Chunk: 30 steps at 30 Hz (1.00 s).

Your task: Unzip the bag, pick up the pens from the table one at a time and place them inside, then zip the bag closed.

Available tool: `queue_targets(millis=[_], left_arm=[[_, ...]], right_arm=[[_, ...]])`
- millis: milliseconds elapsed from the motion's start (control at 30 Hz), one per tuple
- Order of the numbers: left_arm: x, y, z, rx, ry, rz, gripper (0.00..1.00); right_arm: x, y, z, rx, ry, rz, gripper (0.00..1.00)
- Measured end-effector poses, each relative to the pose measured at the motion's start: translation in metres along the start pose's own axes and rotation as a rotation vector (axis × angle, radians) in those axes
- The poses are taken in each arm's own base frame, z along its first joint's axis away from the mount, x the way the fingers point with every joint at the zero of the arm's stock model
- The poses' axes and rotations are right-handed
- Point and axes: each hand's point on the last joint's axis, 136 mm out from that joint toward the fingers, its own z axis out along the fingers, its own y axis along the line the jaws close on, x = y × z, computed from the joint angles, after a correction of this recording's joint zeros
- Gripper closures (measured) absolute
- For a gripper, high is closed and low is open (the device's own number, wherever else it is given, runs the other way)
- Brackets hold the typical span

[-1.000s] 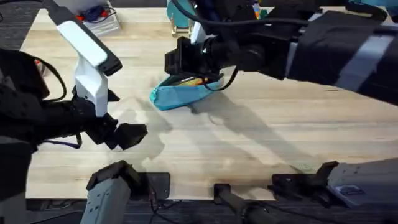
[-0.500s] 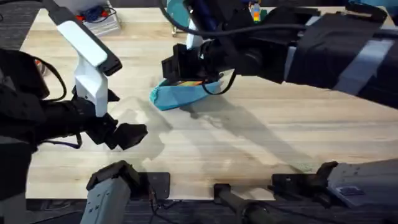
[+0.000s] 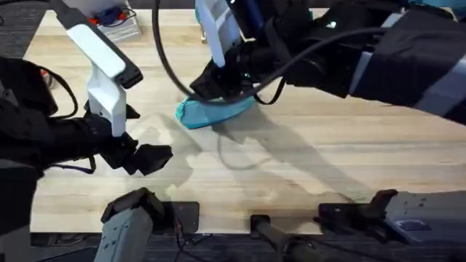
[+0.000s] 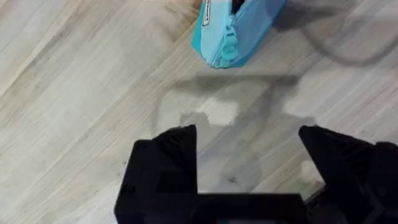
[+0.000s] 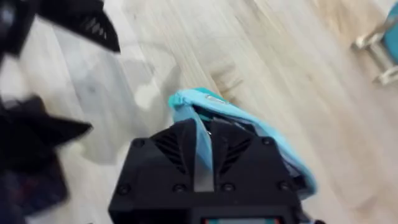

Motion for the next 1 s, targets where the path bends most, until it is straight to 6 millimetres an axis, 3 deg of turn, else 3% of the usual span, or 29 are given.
queue_targets(millis=[133,267,300,533,667,767,1000], left_arm=[[0.000,0.000,0.000,0.000,0.000,0.000,0.008],[0.000,0.000,0.000,0.000,0.000,0.000,0.009],[0.000,0.000,0.000,0.000,0.000,0.000,0.008],[0.000,0.000,0.000,0.000,0.000,0.000,0.007],[0.000,0.000,0.000,0.000,0.000,0.000,0.007],[0.000,0.000,0.000,-0.002,0.002,0.000,0.007],[0.004,0.005,0.000,-0.023,0.025,0.005,0.008]], right_arm=[[0.007,0.001,0.000,-0.005,0.030,-0.203,0.687],[0.013,0.009,0.001,-0.022,0.054,-0.377,0.109],[0.014,0.012,0.001,-0.028,0.056,-0.411,0.031],[0.022,0.035,-0.004,-0.120,0.071,-0.496,0.005],[0.013,0.049,-0.018,-0.179,0.016,-0.537,0.005],[0.004,0.053,-0.022,-0.188,-0.031,-0.611,0.004],[0.004,0.056,-0.022,-0.202,-0.051,-0.719,0.004]])
